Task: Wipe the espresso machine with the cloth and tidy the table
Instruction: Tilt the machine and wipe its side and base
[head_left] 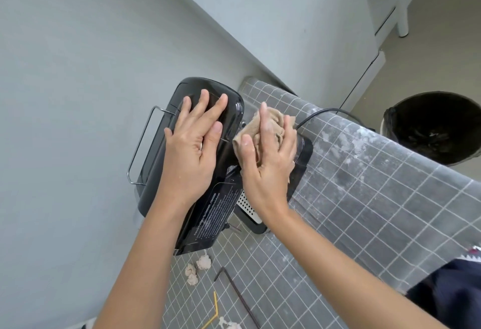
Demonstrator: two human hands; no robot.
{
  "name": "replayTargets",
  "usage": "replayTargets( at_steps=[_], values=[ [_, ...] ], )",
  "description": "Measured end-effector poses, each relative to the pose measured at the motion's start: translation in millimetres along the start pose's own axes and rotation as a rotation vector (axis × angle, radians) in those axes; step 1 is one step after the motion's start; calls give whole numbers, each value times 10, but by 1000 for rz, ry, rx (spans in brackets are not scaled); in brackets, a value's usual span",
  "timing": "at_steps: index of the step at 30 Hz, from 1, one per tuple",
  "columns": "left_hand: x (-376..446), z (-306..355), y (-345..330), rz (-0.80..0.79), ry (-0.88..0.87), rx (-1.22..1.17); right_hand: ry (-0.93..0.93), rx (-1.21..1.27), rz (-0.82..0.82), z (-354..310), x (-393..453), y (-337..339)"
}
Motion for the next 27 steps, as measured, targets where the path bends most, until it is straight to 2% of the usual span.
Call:
replayTargets(
  at_steps=[2,4,7,10,13,18,22,27],
  values=[
    [10,5,0,-2,-6,-2,51,-1,14,-266,150,-11],
    [16,0,-3,-5,-5,0,11,-7,-8,-359,480,-33],
    [13,-11,-5,-3,-5,-3,-65,0,-11,-156,797,25],
    [10,-16,-5,-1,-10,-8,-65,-33,-10,112,450,71],
    [13,-20,-2,-1,-12,-13,-74,-22,-36,82,66,27],
    [32,-37,-9,-3,-9,-13,9,2,-35,-278,426,13],
    [24,-39,-6,1,-9,-17,-10,104,-49,-176,336,-16],
    [29,-38,6,-1,-10,-14,-42,113,-68,-196,353,3]
  ],
)
Point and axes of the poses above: each hand's wrist, its own x-axis towards the middle knuckle, its own y-axis out of the back of the hand, z = x × y, the point moved 7 cm from there along x, towards the middle knuckle, and after that the axes turned 1 degree about x, right-handed, at the moved point
